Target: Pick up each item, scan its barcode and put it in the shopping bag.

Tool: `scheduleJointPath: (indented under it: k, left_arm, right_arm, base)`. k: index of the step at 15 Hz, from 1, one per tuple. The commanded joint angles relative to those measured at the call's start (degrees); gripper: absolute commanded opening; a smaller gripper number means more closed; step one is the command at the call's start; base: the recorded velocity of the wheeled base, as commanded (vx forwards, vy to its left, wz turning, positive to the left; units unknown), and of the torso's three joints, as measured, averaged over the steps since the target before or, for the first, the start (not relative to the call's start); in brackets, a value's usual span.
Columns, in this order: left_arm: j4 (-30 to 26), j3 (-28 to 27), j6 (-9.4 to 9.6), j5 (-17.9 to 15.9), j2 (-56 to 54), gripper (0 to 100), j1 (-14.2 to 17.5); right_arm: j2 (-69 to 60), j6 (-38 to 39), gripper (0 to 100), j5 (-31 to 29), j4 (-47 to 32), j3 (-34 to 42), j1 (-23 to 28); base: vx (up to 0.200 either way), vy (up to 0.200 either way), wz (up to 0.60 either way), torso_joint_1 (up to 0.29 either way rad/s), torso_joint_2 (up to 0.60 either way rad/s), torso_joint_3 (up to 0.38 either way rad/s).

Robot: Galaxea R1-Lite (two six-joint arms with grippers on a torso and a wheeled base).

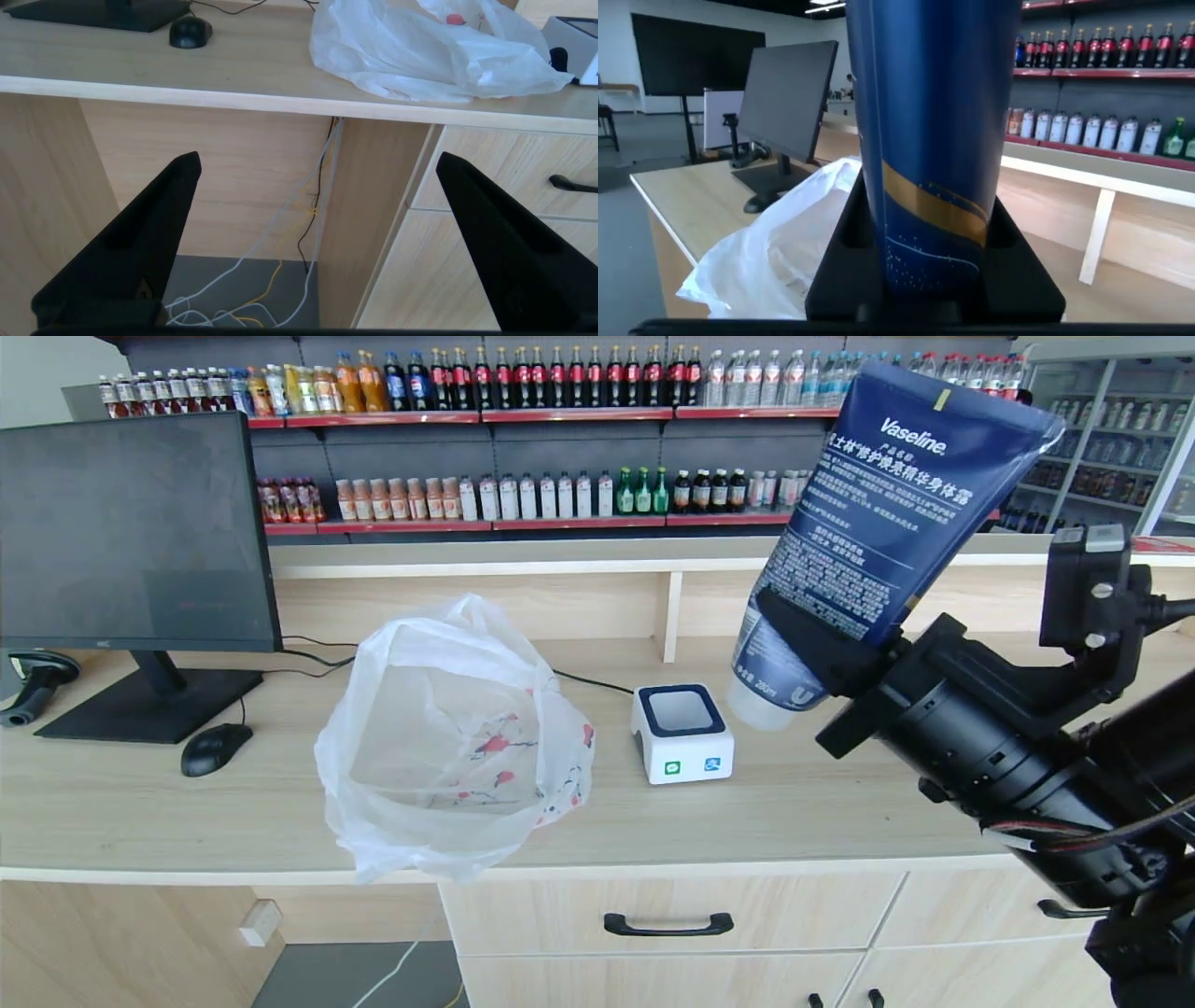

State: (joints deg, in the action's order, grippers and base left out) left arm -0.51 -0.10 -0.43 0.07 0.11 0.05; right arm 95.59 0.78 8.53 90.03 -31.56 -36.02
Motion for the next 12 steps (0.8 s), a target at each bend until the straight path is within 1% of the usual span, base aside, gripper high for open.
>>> scheduleJointPath:
  k: [1,5,8,12]
  left_arm:
    - [0.0,0.0,-0.01,-0.1,0.0,100,0.0]
    - [0.0,0.0,-0.01,0.0,0.0,100,0.0]
    - [0.0,0.0,-0.01,0.0,0.0,100,0.0]
    - [0.0,0.0,-0.01,0.0,0.0,100,0.0]
  right_arm:
    - [2.2,1.2,0,0.1,0.0,-1.8,-2.1]
    - [0.1,3.0,0,0.1,0.0,-2.3,-4.3]
    - [-2.4,4.0,0,0.1,0.0,-1.4,-11.6]
    - [-5.9,4.5,0,0.2,0.0,-1.0,-17.0]
  base:
    - [0.000,0.000,0.00,0.000,0.00,0.000]
    - [0.000,0.000,0.00,0.000,0.00,0.000]
    - [0.000,0.000,0.00,0.000,0.00,0.000]
    - [0.000,0.000,0.00,0.000,0.00,0.000]
